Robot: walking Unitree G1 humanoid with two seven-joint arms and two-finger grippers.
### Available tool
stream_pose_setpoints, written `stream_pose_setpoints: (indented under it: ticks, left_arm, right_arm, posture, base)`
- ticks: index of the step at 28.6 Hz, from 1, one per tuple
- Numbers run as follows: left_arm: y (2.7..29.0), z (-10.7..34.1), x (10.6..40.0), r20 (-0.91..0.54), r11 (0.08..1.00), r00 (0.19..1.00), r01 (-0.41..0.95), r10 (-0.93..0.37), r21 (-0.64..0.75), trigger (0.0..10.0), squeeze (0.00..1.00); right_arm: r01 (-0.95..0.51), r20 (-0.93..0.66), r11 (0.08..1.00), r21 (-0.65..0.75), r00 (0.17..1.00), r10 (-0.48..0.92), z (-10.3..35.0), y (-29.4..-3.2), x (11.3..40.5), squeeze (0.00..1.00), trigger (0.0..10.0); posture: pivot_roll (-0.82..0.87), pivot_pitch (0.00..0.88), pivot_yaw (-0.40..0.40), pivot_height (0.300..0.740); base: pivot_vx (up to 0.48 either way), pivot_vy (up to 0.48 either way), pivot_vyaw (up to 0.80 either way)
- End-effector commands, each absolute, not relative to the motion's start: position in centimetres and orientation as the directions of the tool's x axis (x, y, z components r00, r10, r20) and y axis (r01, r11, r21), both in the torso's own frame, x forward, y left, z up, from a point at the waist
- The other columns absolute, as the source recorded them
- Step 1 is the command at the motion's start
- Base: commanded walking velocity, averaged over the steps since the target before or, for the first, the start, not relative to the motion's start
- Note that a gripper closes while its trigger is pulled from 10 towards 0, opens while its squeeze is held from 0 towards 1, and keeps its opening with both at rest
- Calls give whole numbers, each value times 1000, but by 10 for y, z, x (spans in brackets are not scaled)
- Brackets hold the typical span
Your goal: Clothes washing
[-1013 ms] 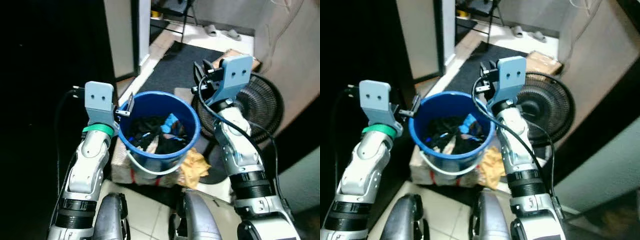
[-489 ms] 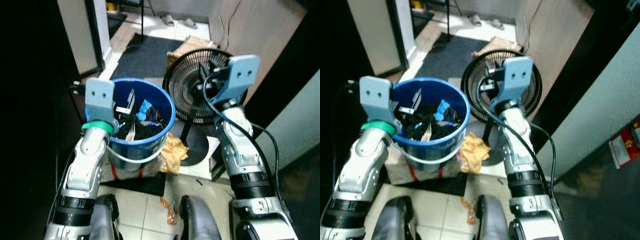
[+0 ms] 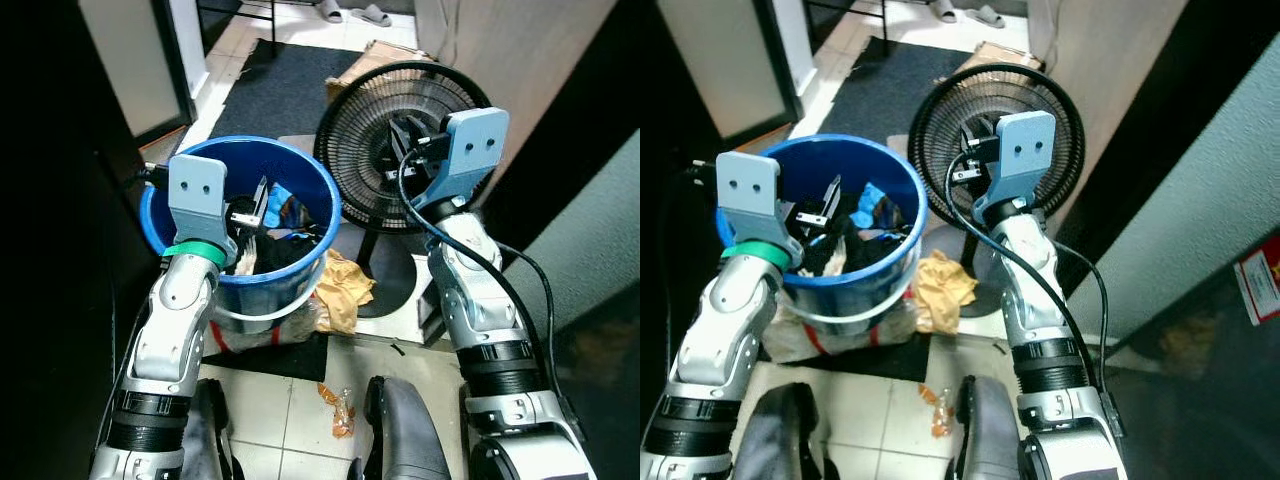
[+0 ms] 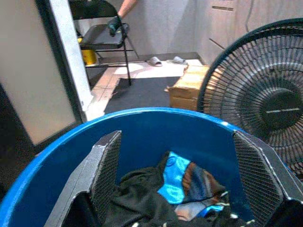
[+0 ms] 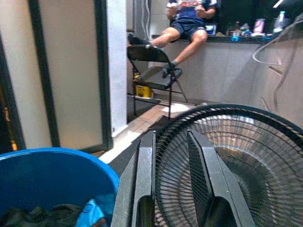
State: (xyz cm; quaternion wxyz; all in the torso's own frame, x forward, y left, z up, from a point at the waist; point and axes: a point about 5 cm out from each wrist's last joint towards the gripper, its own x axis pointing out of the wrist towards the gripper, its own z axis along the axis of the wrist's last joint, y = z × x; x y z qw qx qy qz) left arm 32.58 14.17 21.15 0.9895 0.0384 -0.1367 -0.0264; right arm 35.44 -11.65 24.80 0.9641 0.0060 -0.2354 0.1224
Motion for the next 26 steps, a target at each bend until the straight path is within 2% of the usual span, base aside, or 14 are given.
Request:
stream_pose_setpoints:
  ticks: [1, 8, 17, 26]
  left_arm:
    - [142, 209, 327, 253, 996, 966, 34, -54, 82, 10000, 0]
    - [144, 210, 328, 253, 997, 967, 25, -44, 77, 10000, 0]
    - [150, 210, 327, 252, 998, 968, -6, -11, 68, 10000, 0]
    - [150, 213, 327, 259, 998, 966, -2, -16, 66, 10000, 0]
  right_arm:
    - [-237, 453, 971, -35, 862, 227, 248, -119, 355, 0, 10000]
    - [-252, 453, 967, -35, 859, 240, 249, -116, 356, 0, 10000]
    - [-315, 459, 947, -54, 835, 304, 252, -97, 358, 0, 10000]
    - [-316, 458, 947, -57, 835, 306, 253, -103, 357, 0, 10000]
  posture:
    - [24, 66, -26, 450]
    - [31, 71, -32, 430]
    - [38, 81, -42, 390]
    - [26, 85, -34, 390]
  base:
    - [0, 0, 0]
    - [0, 0, 0]
    - [0, 0, 0]
    - [0, 0, 0]
